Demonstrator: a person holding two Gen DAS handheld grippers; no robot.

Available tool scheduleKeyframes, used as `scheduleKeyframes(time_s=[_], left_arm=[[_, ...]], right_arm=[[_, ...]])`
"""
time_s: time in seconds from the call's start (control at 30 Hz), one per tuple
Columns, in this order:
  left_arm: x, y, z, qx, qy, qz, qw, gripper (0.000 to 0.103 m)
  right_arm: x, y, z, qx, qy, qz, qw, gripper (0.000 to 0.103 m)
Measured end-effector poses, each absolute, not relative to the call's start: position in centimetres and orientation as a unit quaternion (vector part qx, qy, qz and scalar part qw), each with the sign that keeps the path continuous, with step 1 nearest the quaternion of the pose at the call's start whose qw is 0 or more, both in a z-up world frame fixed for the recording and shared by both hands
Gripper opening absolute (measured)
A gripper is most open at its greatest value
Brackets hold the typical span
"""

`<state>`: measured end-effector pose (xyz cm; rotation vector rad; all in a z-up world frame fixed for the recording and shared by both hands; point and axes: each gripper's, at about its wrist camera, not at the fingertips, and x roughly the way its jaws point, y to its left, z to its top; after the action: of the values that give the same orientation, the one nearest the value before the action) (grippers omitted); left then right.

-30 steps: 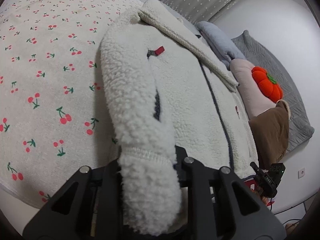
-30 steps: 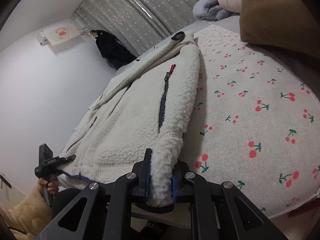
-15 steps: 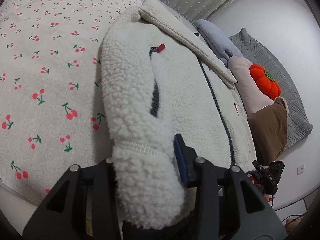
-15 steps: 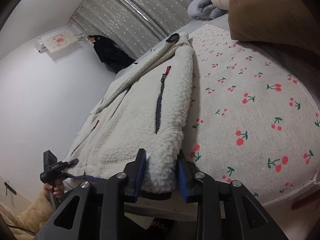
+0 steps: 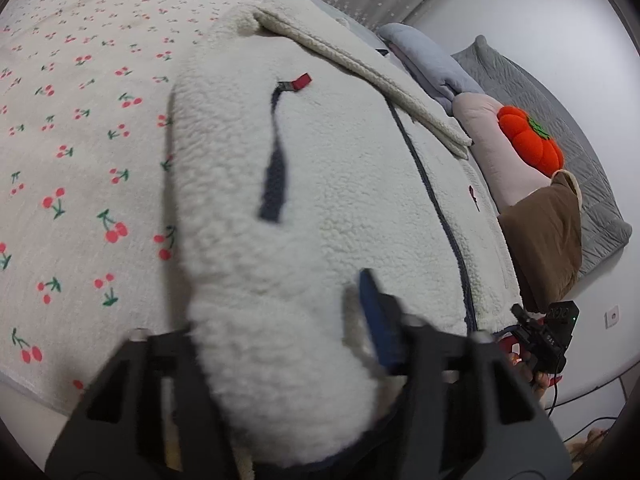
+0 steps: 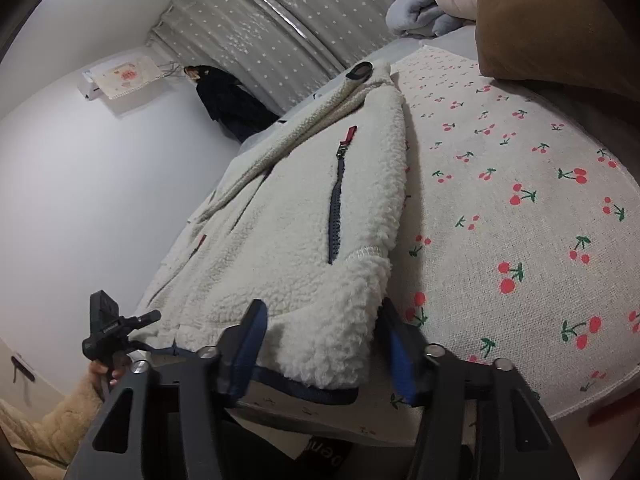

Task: Fold large clothes
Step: 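Grasp the hem with the left gripper while the right gripper grasps it too, then lift the hem with both grippers and fold it toward the collar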

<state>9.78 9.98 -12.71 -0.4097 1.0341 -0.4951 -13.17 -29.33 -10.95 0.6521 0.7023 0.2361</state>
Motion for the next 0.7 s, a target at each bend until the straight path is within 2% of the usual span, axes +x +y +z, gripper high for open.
scheduleKeyframes(time_s=[0.03, 0.1, 0.17, 0.5, 0.7], left_arm=[[9.8, 10.2, -12.9, -0.201, 0.488, -0.233, 0.817, 0.03], [9.5, 10.4, -12.9, -0.213, 0.484, -0.232, 0.817, 0.025], [9.3, 10.3, -12.7, -0.215, 0.479, -0.23, 0.819, 0.023], [8.7, 11.2, -11.6, -0.243, 0.458, -0.238, 0.821, 0.02], [7.7, 11.4, -9.4, -0.247, 0.414, -0.249, 0.84, 0.018]], right_arm=[[-13.0, -29.3, -11.1, 0.312, 0.345, 0.113, 0.878, 0.029], [-13.1, -29.3, -11.2, 0.315, 0.345, 0.104, 0.878, 0.019], [-13.5, -29.6, -11.0, 0.321, 0.34, 0.101, 0.878, 0.016], [-13.9, -30.5, -9.7, 0.348, 0.318, 0.112, 0.875, 0.013], [-14.2, -30.4, -7.6, 0.347, 0.282, 0.112, 0.887, 0.012]])
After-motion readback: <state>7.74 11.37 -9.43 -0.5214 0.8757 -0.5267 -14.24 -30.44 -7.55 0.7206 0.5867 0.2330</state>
